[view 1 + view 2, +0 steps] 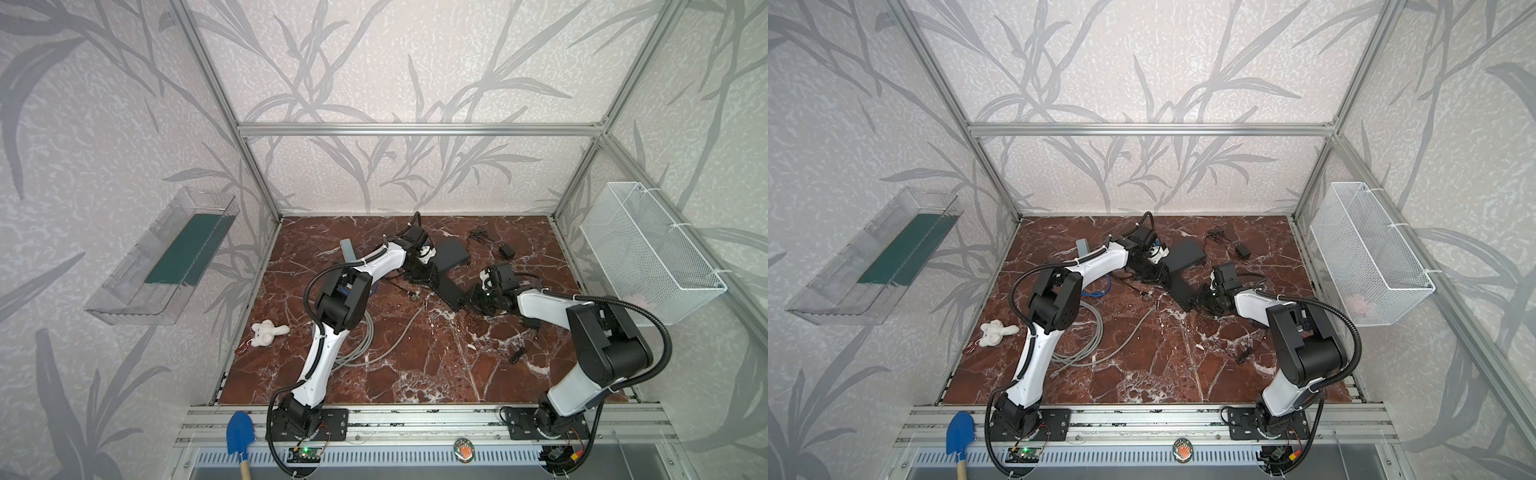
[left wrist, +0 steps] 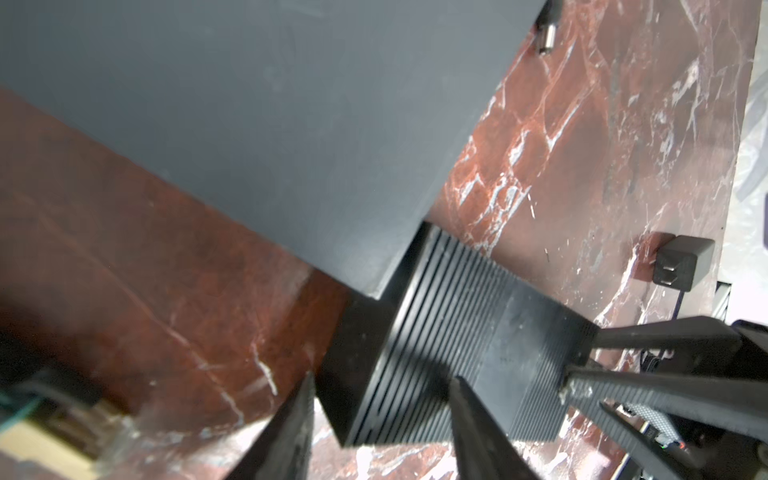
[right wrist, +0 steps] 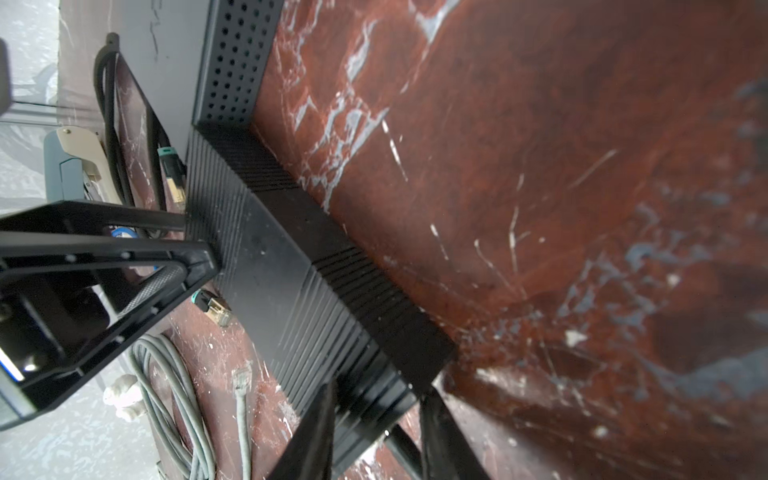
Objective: Insert the plug into the switch port
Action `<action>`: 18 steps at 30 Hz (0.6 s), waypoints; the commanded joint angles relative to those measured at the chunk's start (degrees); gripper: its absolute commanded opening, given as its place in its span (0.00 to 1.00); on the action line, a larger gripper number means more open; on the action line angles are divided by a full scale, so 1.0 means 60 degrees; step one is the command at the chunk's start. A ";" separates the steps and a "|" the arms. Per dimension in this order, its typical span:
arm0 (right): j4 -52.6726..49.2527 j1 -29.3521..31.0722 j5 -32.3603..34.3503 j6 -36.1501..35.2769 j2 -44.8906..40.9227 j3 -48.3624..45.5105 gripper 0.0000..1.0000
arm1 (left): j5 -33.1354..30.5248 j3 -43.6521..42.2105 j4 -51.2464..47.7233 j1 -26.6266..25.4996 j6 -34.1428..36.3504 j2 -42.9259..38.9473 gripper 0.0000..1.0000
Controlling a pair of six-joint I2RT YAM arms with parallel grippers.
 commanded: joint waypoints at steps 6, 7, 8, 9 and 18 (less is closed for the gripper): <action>-0.1681 -0.0047 -0.0319 -0.2298 0.0710 0.1455 0.38 | 0.1650 -0.0959 -0.0466 -0.0858 0.0788 -0.0468 0.41; -0.2197 -0.0085 -0.0445 -0.2837 0.0828 0.1733 0.41 | 0.1623 -0.1142 -0.0465 -0.0881 0.0755 -0.0577 0.41; -0.2627 -0.0136 -0.0618 -0.3323 0.0949 0.1960 0.43 | 0.1588 -0.1281 -0.0434 -0.0890 0.0699 -0.0658 0.40; -0.3217 -0.0215 -0.0767 -0.3906 0.1078 0.2256 0.45 | 0.1557 -0.1441 -0.0375 -0.0884 0.0604 -0.0759 0.39; -0.5243 -0.0683 -0.0883 -0.5902 0.1489 0.3346 0.50 | 0.0878 -0.2124 -0.0008 -0.0762 0.0064 -0.1199 0.43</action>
